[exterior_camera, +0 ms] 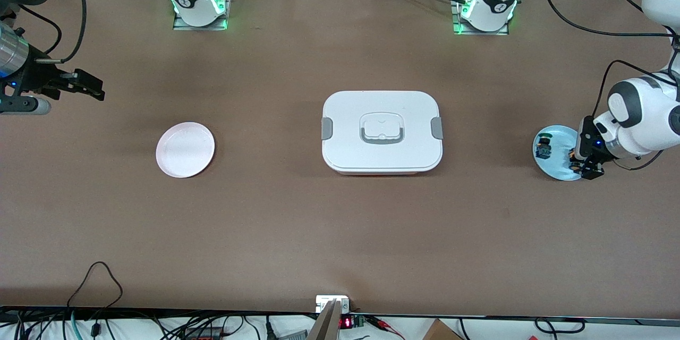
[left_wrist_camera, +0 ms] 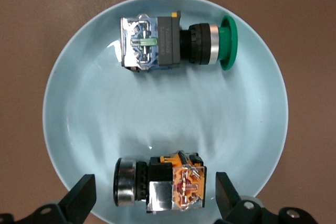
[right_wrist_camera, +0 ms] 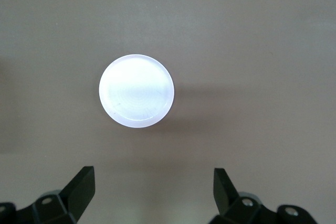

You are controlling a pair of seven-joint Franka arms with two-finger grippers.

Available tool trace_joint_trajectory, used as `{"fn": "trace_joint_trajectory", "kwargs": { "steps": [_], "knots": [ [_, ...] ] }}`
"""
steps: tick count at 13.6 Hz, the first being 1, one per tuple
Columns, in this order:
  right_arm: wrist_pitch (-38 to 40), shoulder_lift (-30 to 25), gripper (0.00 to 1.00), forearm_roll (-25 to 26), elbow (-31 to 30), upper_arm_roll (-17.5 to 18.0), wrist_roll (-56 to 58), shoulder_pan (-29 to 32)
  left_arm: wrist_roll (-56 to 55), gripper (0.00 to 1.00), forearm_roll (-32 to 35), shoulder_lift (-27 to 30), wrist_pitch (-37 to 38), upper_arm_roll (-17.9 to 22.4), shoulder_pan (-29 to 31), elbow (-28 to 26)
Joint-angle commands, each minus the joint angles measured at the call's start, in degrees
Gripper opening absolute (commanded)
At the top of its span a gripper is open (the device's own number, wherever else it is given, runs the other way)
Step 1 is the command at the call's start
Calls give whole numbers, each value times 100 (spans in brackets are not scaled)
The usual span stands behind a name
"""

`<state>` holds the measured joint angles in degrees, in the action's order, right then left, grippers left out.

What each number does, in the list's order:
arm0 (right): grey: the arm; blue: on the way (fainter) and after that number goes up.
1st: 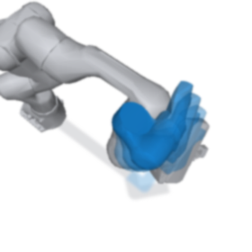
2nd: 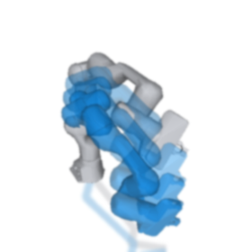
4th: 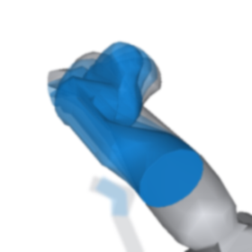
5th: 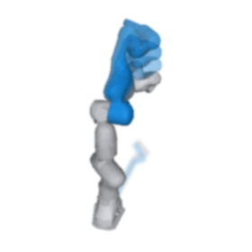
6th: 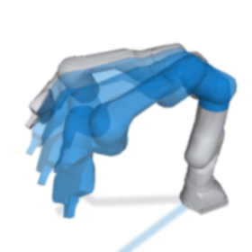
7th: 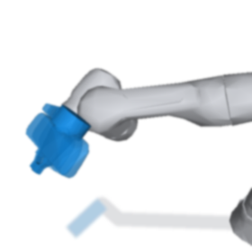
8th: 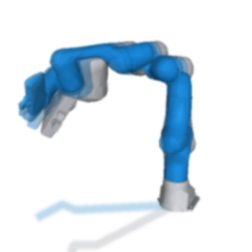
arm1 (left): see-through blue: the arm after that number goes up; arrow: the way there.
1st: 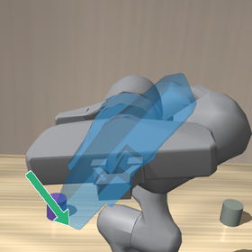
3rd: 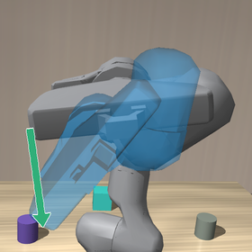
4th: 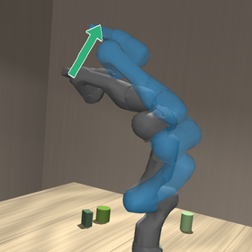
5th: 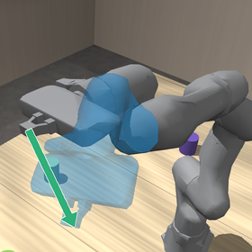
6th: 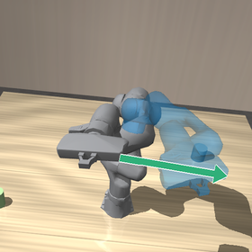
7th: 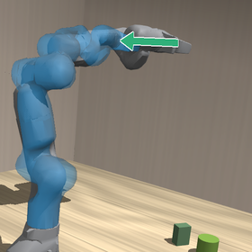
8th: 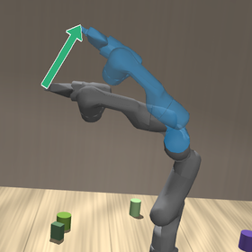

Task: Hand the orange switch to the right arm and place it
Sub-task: 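Lower the left gripper and grasp the orange-topped switch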

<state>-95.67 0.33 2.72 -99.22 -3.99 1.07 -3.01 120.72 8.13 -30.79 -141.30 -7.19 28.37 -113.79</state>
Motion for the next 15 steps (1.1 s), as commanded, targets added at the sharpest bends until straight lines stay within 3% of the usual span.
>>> {"fn": "trace_joint_trajectory", "kwargs": {
  "steps": [1,4,5,11,12,15],
  "knots": [
    [40,46,100,-62,123,-5,-10,-7,163,97,-84,-103,-30,-20,28,129],
    [40,46,100,-62,123,-5,-10,-7,163,92,-84,-103,-38,-20,37,129],
    [40,46,100,-62,123,-5,-10,-7,163,84,-84,-111,-38,-20,37,129],
    [58,46,100,-70,123,-5,-10,-7,251,6,-93,-103,-3,-20,19,199],
    [49,46,100,-70,123,-5,-10,-7,216,0,-119,-103,49,-28,28,242],
    [49,72,100,-62,123,-5,-10,-7,216,0,-172,20,417,-46,28,295]
  ]
}}
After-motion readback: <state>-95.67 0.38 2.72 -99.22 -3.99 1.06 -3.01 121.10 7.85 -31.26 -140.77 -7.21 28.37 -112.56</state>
